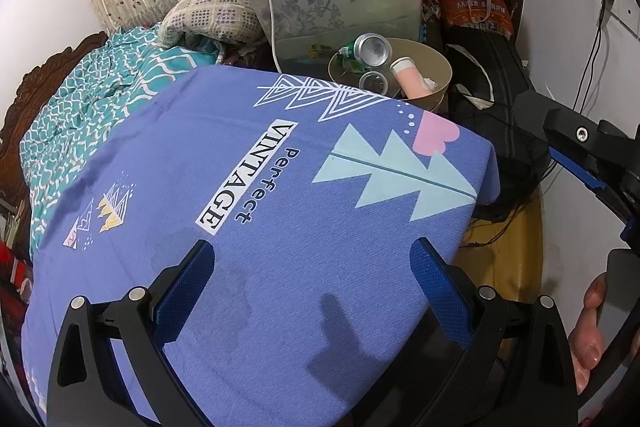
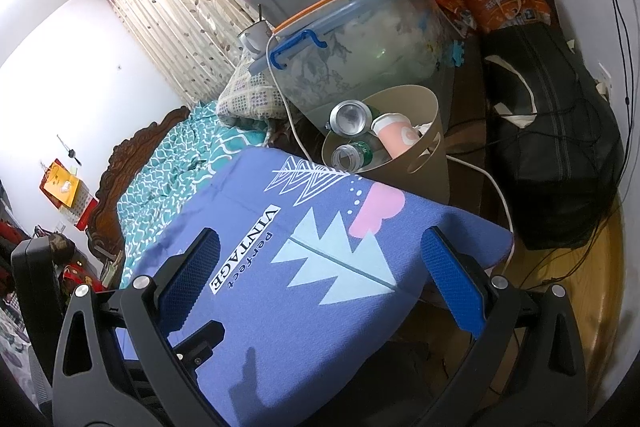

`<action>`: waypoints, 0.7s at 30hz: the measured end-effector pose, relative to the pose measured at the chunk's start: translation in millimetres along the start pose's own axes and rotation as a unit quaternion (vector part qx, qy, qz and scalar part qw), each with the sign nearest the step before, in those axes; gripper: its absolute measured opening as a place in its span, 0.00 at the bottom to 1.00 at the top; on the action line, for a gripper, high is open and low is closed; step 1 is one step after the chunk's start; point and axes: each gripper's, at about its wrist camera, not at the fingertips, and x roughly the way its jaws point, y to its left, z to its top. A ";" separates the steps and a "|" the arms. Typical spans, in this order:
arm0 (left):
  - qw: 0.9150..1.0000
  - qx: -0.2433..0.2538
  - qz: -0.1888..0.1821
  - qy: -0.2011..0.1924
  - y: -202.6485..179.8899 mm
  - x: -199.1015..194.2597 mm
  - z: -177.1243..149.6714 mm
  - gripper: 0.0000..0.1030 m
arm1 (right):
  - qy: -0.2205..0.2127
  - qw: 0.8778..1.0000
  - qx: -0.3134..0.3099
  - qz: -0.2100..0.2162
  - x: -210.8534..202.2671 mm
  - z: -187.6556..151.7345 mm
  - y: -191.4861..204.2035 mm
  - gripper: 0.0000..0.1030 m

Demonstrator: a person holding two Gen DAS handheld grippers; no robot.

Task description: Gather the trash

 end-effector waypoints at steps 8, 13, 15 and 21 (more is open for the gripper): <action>1.000 -0.007 0.000 -0.002 3.0 -2.2 -1.4 0.91 | 0.000 1.000 -0.003 0.000 1.3 -1.6 4.0 0.97; 1.000 -0.017 0.000 -0.014 8.6 -6.7 -2.2 0.91 | 0.001 1.000 -0.011 0.001 3.4 -2.1 11.2 0.97; 1.000 -0.018 0.000 -0.018 10.2 -8.4 -2.5 0.91 | 0.001 1.000 -0.014 0.001 3.8 -1.7 12.9 0.97; 0.999 -0.030 0.001 -0.022 17.0 -11.4 -4.0 0.91 | -0.005 1.000 -0.031 -0.002 1.9 -1.0 23.2 0.97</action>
